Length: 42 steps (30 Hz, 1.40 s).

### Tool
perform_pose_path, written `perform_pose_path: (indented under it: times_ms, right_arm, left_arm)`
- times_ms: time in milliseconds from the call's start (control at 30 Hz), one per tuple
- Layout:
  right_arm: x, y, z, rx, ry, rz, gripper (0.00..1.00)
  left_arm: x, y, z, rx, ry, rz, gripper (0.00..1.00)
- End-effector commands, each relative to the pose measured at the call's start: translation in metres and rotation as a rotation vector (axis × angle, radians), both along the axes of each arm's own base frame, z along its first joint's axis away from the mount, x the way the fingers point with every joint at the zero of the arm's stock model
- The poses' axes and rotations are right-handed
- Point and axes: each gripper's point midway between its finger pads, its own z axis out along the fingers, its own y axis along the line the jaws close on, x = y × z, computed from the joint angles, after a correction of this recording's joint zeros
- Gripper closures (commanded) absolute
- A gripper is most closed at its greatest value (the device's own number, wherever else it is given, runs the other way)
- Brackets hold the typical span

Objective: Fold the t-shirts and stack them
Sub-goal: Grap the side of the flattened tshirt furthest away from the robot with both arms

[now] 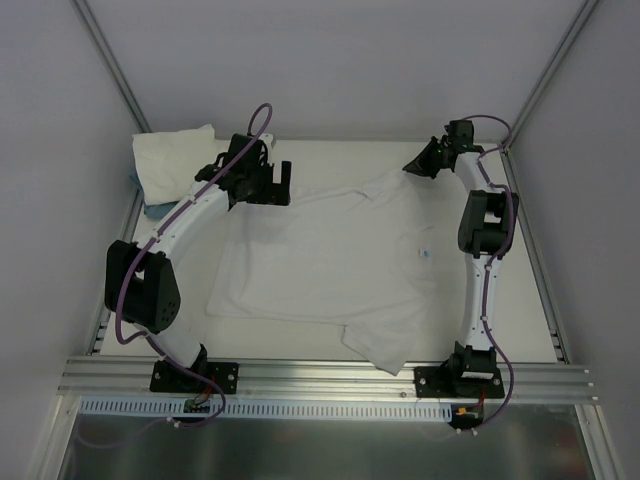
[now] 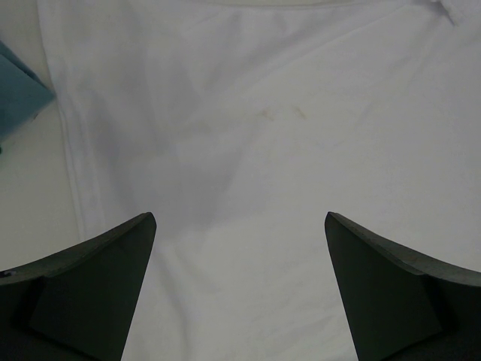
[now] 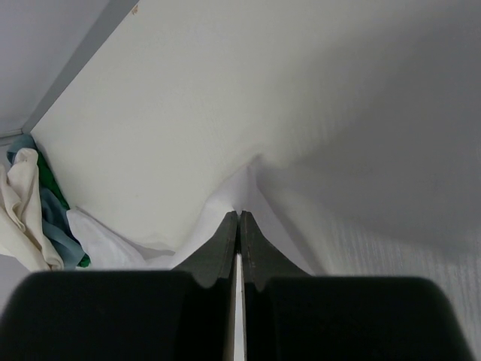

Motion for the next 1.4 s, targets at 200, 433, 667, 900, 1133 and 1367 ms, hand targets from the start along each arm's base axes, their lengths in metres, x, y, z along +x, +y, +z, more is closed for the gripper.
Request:
perform_pose_path:
  times_ms: [200,433,667,900,1133,1367]
  right_arm:
    - [-0.012,0.004,0.081,0.001,-0.115,0.062,0.99]
    - [-0.036,0.007,0.084,0.004,-0.078,0.086,1.0]
    - [-0.047,0.008,0.09,-0.002,-0.058,0.089,0.99]
    - [-0.05,0.007,0.092,-0.01,-0.047,0.093,1.0]
    - [-0.056,0.005,0.095,-0.03,-0.032,0.099,1.0]
    - [-0.055,0.003,0.101,-0.035,-0.04,0.087,0.99]
  left_arm:
    - [0.055,0.05,-0.032,0.176,-0.033,0.234,0.01]
    - [0.129,0.07,-0.06,0.08,-0.175,0.271,0.02]
    - [0.154,0.047,-0.051,-0.128,-0.238,0.116,0.06]
    - [0.165,0.057,-0.056,-0.221,-0.207,0.081,0.09]
    - [0.182,0.078,-0.072,-0.2,-0.123,0.22,0.1]
    - [0.185,0.074,-0.083,-0.209,-0.059,0.21,0.1]
